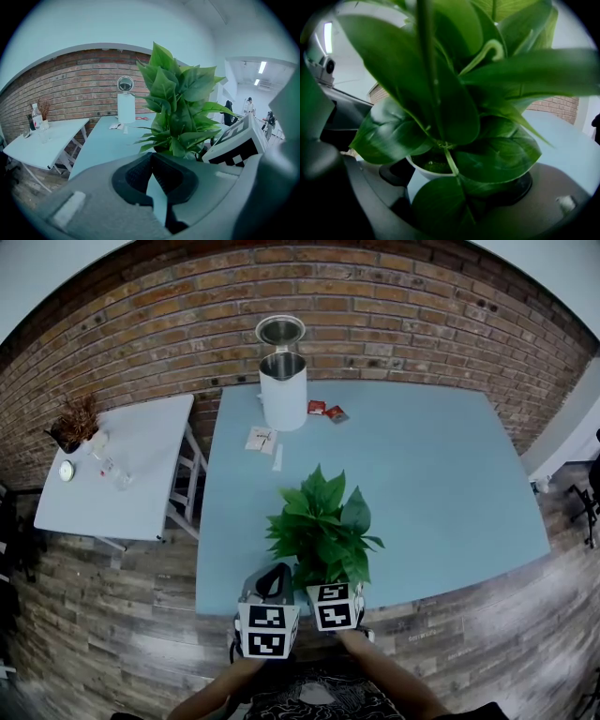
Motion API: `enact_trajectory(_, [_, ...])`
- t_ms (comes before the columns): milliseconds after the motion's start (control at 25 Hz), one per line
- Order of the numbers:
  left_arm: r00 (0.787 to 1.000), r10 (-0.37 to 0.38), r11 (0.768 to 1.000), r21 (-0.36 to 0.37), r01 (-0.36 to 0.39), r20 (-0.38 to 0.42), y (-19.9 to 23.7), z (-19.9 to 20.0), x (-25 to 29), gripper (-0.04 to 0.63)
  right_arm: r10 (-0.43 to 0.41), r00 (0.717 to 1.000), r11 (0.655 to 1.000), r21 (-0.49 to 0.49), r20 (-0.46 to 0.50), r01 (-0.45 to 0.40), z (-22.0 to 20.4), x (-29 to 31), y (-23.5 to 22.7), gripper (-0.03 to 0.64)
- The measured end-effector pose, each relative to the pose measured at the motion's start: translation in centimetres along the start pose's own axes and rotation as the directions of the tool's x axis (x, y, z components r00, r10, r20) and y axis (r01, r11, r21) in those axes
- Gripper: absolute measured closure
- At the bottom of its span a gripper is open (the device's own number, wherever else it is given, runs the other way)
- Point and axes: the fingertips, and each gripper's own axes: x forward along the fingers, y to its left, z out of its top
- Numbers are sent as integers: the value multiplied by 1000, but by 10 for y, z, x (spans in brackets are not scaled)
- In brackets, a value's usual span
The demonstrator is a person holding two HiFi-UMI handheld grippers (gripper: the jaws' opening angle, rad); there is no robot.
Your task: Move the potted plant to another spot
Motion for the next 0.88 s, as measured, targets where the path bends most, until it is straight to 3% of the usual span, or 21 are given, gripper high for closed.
enact_trajectory(520, [1000,-4,1000,0,4,-25,-50,8,24,597,12,1000,1000,-1,2,-12,-4,-10,-48,132])
enact_trajectory(880, [999,-12,1000,10,12,-33,-56,8,29,597,11,1000,1000,-2,2,-11,-5,-12,-54,132])
